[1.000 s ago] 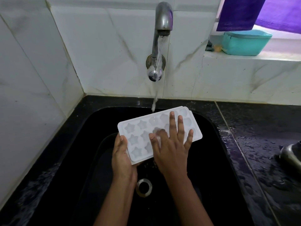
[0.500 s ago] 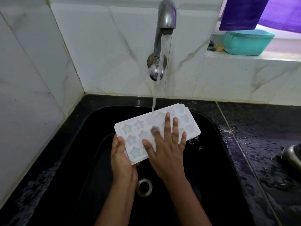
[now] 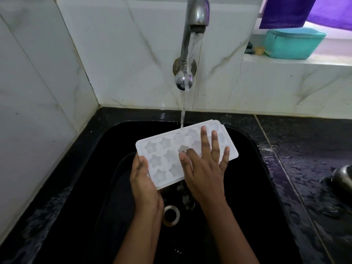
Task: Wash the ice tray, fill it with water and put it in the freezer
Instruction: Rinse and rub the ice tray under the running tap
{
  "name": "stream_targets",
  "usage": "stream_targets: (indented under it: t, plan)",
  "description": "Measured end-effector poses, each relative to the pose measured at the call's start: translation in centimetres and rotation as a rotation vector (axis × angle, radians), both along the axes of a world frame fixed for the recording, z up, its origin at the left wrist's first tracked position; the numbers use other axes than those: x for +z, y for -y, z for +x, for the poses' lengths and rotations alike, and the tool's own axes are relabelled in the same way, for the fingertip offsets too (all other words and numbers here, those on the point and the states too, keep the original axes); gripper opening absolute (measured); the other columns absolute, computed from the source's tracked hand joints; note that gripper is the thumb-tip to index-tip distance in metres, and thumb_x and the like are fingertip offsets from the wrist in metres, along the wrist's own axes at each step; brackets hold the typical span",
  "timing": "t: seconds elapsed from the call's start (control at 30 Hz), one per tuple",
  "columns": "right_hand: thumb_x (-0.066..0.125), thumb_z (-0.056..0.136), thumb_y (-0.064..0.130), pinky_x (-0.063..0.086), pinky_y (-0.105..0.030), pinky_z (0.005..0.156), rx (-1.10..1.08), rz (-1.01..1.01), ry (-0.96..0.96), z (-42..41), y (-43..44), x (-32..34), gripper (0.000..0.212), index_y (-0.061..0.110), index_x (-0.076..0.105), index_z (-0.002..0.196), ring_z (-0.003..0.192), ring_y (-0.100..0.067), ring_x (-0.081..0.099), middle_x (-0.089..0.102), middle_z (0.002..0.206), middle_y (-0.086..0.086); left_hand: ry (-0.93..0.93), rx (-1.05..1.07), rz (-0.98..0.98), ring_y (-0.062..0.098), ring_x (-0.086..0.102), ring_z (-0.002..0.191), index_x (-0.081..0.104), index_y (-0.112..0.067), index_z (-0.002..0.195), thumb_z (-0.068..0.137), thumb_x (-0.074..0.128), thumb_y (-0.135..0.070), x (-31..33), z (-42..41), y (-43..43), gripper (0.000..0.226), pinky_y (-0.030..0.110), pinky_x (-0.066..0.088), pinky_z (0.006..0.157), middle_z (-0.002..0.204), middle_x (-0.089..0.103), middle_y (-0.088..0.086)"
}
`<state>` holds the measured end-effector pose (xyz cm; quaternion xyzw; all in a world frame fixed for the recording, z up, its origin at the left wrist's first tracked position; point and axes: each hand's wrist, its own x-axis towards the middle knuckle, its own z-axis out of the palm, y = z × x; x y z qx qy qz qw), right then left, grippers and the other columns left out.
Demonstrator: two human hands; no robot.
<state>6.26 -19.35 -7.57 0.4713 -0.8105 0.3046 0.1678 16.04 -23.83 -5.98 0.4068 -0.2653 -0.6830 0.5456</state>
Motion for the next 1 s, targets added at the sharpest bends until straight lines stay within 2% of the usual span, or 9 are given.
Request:
stream_targets:
  t: [0.07,0.17,0.23,0.33,0.43,0.53,0.73,0.87,1.0]
  plan:
    - [0.022,0.096,0.056,-0.006,-0.051,0.114,-0.048,0.022,0.006,0.3,0.1,-0.1,0.049,0.031,0.063,0.104,0.148,-0.021,-0.002,0.012,0.16,-0.005,0.003,-0.012,-0.005,0.023,0.071,0.098,0.065,-0.022,0.111,0.103,0.039,-0.022,0.0,-0.3,-0.3,0.027,0.041,0.055,0.081,0.108,0.073,0.005]
    - [0.02,0.094,0.06,-0.009,-0.047,0.114,0.051,0.059,0.052,0.8,0.2,-0.1,0.054,0.03,0.058,0.118,0.147,-0.019,-0.009,0.004,0.16,-0.003,-0.018,0.004,0.009,0.024,0.07,0.099,0.063,-0.019,0.118,0.104,0.039,-0.023,0.2,-0.2,-0.2,0.028,0.042,0.055,0.081,0.108,0.073,0.005]
    - [0.017,0.095,0.061,-0.009,-0.046,0.114,0.118,0.051,0.061,0.4,0.1,0.1,0.057,0.031,0.06,0.117,0.147,-0.017,-0.009,0.005,0.16,0.0,-0.007,0.029,0.007,0.023,0.07,0.1,0.063,-0.019,0.119,0.104,0.039,-0.023,0.2,0.1,0.1,0.029,0.041,0.056,0.081,0.108,0.073,0.004]
    - [0.016,0.096,0.058,-0.006,-0.048,0.115,0.034,0.038,0.046,0.1,0.0,0.0,0.055,0.032,0.064,0.106,0.148,-0.018,-0.005,0.01,0.16,-0.001,0.01,0.016,0.001,0.025,0.069,0.102,0.063,-0.019,0.12,0.104,0.04,-0.023,0.3,0.0,0.0,0.029,0.046,0.054,0.087,0.11,0.073,0.005]
    - [0.014,0.094,0.062,-0.007,-0.049,0.114,-0.014,0.064,0.065,1.0,0.3,-0.1,0.059,0.029,0.058,0.116,0.147,-0.019,-0.006,0.005,0.16,-0.004,0.007,0.0,0.016,0.025,0.07,0.1,0.064,-0.019,0.118,0.103,0.04,-0.024,0.2,-0.4,-0.3,0.028,0.045,0.054,0.086,0.109,0.073,0.006]
    - [0.008,0.092,0.066,-0.011,-0.046,0.114,0.119,0.101,0.107,1.0,0.2,0.1,0.068,0.028,0.055,0.124,0.146,-0.015,-0.016,-0.003,0.161,0.001,-0.004,0.027,0.023,0.025,0.07,0.101,0.063,-0.018,0.12,0.104,0.039,-0.024,0.3,0.0,-0.1,0.029,0.045,0.054,0.086,0.11,0.072,0.007]
    - [0.016,0.095,0.061,-0.007,-0.046,0.114,-0.009,0.057,0.094,0.7,0.2,0.0,0.055,0.03,0.06,0.104,0.147,-0.017,-0.005,0.01,0.16,-0.002,0.023,0.0,0.022,0.026,0.069,0.103,0.062,-0.017,0.123,0.103,0.042,-0.023,0.5,-0.4,-0.6,0.029,0.047,0.054,0.089,0.111,0.072,0.006]
    - [0.002,0.085,0.073,-0.021,-0.042,0.111,0.11,0.162,0.185,1.2,0.1,0.3,0.079,0.028,0.049,0.13,0.143,-0.011,-0.024,-0.013,0.159,0.005,0.019,0.024,0.003,0.025,0.069,0.102,0.061,-0.016,0.123,0.104,0.04,-0.022,0.4,-0.3,-0.6,0.029,0.044,0.055,0.086,0.11,0.072,0.006]
    - [-0.006,0.084,0.072,-0.022,-0.036,0.111,0.143,0.111,0.23,0.2,-0.1,0.9,0.082,0.034,0.058,0.118,0.143,-0.007,-0.023,-0.009,0.158,0.011,0.031,0.062,0.006,0.025,0.069,0.102,0.063,-0.019,0.119,0.103,0.041,-0.022,0.3,0.1,-0.2,0.028,0.045,0.055,0.087,0.108,0.073,0.004]
